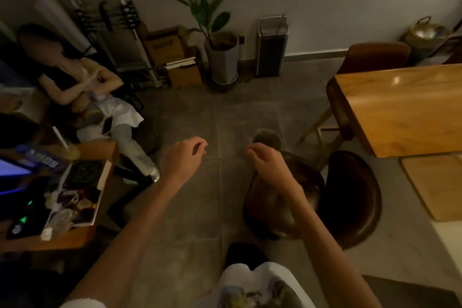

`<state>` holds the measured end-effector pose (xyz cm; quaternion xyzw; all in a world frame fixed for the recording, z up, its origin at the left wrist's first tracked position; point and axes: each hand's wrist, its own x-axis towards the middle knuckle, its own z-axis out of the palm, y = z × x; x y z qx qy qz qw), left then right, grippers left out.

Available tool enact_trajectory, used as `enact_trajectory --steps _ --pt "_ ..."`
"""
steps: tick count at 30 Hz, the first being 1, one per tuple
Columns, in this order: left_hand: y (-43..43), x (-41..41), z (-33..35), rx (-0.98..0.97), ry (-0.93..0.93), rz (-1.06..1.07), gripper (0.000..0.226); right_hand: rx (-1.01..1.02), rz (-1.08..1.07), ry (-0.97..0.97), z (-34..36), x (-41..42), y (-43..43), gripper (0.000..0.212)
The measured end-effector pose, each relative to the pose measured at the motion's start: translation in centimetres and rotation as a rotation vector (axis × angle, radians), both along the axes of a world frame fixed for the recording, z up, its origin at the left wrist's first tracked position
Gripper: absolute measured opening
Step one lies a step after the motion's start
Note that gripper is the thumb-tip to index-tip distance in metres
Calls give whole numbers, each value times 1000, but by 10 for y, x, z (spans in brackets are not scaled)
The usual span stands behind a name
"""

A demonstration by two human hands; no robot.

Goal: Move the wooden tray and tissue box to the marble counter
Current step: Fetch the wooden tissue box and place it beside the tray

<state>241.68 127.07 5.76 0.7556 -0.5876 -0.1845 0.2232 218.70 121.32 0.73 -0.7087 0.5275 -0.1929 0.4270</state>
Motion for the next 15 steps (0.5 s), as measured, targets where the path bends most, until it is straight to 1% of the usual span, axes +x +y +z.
enact_trajectory --steps 3,5,8,10,13,15 --pt "-49 46 -11 29 8 -54 20 -3 -31 46 -10 40 -44 37" --pt "-92 70 -21 37 1 -107 22 -25 -69 117 -14 61 -81 44" --pt "-167 109 -37 88 -1 -177 24 -35 -123 192 -24 99 -147 47" --pt "-212 133 -44 136 -7 -205 24 1 -155 198 -29 119 -186 45" --pt "-291 168 -43 140 -22 -250 24 81 -240 147 -31 144 -250 43" --pt "-344 185 -37 137 -40 -276 25 78 -311 120 -30 155 -287 43"
